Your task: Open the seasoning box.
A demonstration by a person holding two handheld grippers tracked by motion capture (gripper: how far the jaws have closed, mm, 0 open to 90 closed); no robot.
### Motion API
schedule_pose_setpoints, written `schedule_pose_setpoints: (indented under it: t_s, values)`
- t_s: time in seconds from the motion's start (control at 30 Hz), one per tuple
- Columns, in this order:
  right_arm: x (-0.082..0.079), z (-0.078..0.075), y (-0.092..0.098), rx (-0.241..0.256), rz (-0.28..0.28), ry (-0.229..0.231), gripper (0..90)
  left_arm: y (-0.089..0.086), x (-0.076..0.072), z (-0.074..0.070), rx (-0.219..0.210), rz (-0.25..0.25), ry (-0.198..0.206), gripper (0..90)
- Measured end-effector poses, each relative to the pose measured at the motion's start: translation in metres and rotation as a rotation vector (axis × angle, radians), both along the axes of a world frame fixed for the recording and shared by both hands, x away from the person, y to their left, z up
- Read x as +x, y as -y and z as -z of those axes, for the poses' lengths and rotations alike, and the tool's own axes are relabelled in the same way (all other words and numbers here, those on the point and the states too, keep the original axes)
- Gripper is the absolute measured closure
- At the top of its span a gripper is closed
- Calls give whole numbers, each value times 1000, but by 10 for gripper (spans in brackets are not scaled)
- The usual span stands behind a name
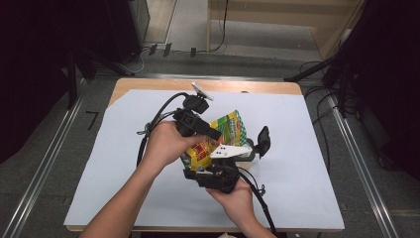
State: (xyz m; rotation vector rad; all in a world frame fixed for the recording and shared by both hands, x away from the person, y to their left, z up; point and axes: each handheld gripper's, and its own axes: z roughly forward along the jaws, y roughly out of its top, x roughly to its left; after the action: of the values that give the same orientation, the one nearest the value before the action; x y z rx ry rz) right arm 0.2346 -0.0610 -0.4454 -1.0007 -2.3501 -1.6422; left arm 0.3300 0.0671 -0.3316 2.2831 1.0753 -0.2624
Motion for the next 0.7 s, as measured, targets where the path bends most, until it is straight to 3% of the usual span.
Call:
schedule_pose_setpoints:
  t_s: [0.3, 0.57, 0.7]
  values:
    - [4, 1, -1, -32, -3, 7, 625, 3, 11, 1, 11, -4, -75, 867]
    - [8, -2, -1, -31, -9, 11, 627, 10, 18, -2, 44, -2, -92, 879]
    - [8, -2, 0, -29, -12, 11, 635, 11, 26, 0, 30, 3, -139, 879]
